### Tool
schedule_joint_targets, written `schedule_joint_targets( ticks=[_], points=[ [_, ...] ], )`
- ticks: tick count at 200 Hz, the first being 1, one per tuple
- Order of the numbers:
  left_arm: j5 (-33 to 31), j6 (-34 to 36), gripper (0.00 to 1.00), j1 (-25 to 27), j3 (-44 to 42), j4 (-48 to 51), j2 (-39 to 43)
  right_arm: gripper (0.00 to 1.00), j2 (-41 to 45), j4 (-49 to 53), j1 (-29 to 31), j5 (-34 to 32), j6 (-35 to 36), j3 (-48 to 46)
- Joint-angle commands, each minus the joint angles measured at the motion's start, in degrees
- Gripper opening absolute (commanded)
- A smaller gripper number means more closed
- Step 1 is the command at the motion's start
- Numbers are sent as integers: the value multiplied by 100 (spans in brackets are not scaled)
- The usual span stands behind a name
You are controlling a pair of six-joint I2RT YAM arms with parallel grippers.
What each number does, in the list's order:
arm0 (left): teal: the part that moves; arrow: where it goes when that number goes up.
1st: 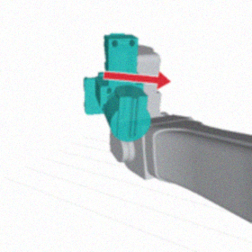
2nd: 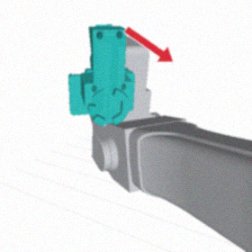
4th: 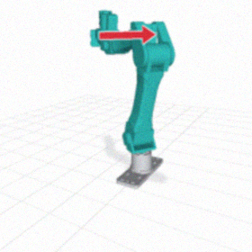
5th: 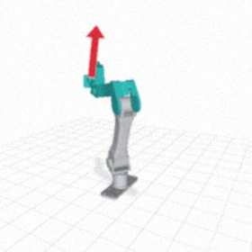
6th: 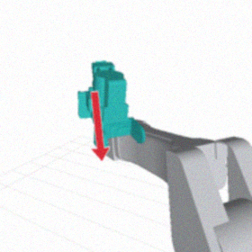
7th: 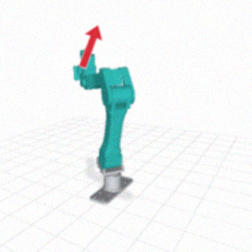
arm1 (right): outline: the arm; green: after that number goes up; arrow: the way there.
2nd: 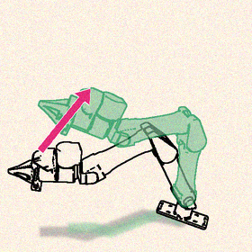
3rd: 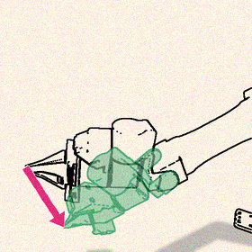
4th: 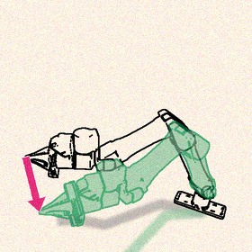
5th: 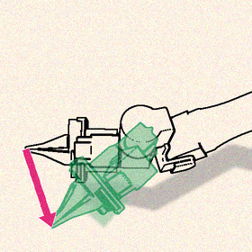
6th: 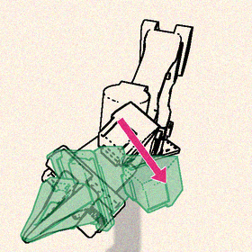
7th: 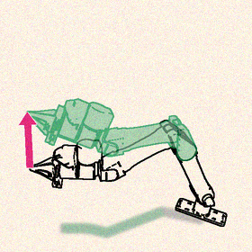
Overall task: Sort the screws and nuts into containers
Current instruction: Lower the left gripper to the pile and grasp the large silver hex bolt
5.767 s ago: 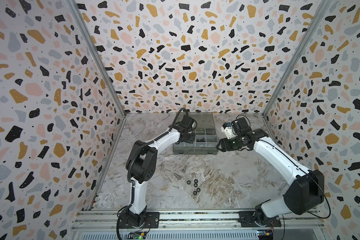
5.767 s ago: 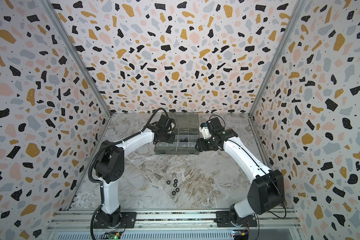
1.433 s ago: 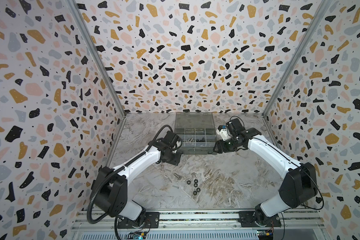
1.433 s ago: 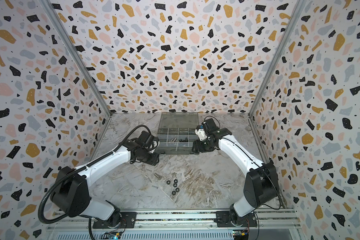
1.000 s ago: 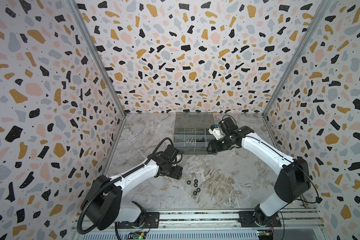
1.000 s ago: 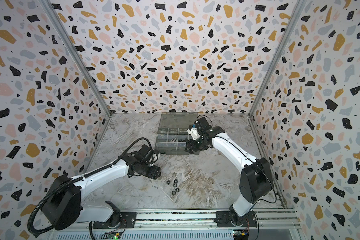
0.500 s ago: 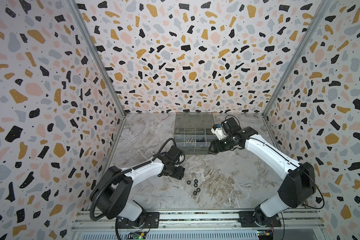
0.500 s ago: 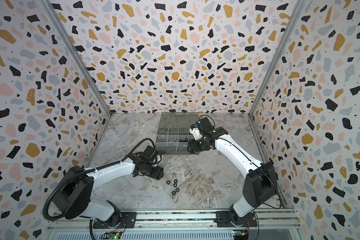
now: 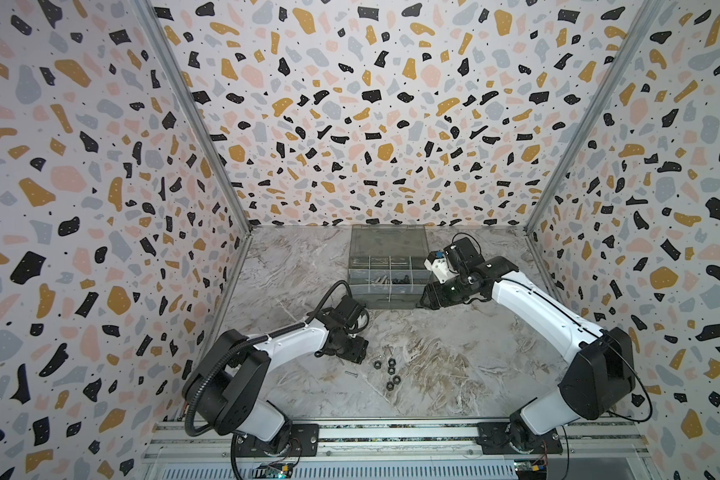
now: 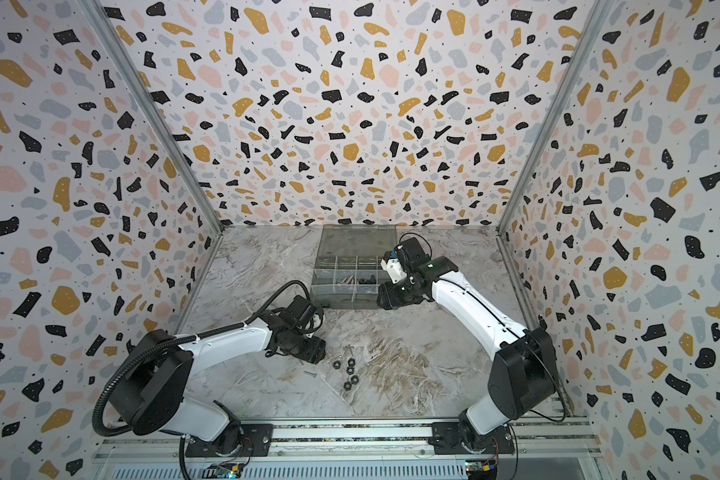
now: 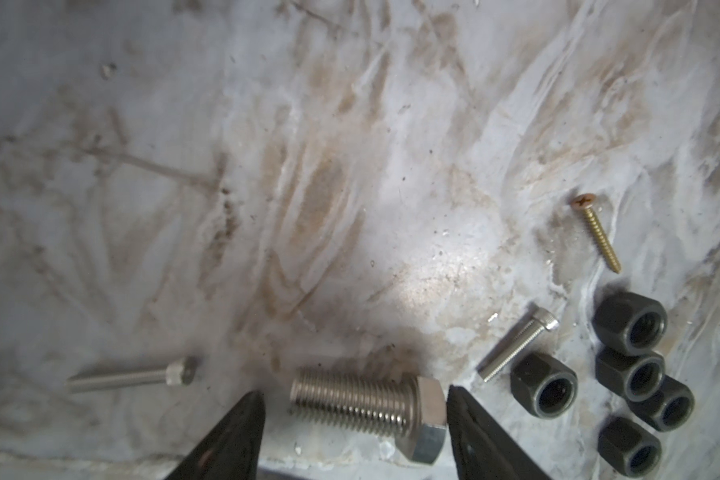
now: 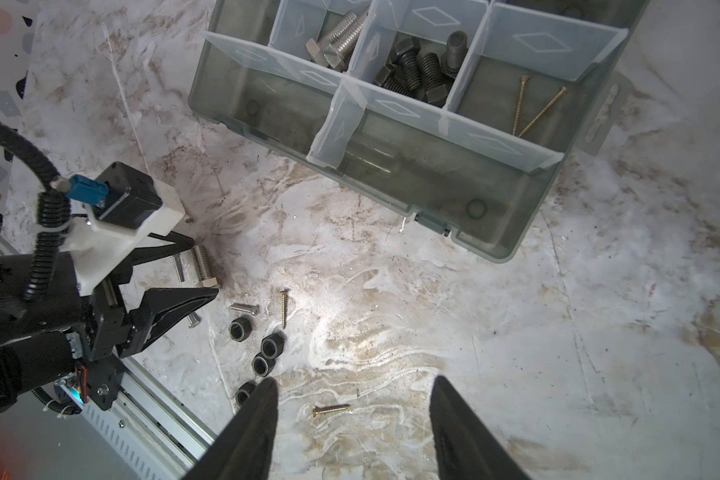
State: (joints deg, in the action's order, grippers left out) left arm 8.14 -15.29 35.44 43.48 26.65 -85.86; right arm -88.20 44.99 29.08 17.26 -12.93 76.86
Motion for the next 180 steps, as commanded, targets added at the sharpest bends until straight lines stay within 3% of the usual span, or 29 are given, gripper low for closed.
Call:
schedule_joint_targets(
  ticks=[1, 75, 180],
  points=[
    [-41, 11, 72, 33, 7, -136, -139, 61, 190, 121, -30, -23, 60, -39],
    [121, 52, 63, 35, 33, -122, -309, 60, 224, 146, -79, -35, 80, -57],
    [131, -18, 65, 120, -149, -55, -165, 60, 313, 168, -104, -48, 69, -189]
  ],
)
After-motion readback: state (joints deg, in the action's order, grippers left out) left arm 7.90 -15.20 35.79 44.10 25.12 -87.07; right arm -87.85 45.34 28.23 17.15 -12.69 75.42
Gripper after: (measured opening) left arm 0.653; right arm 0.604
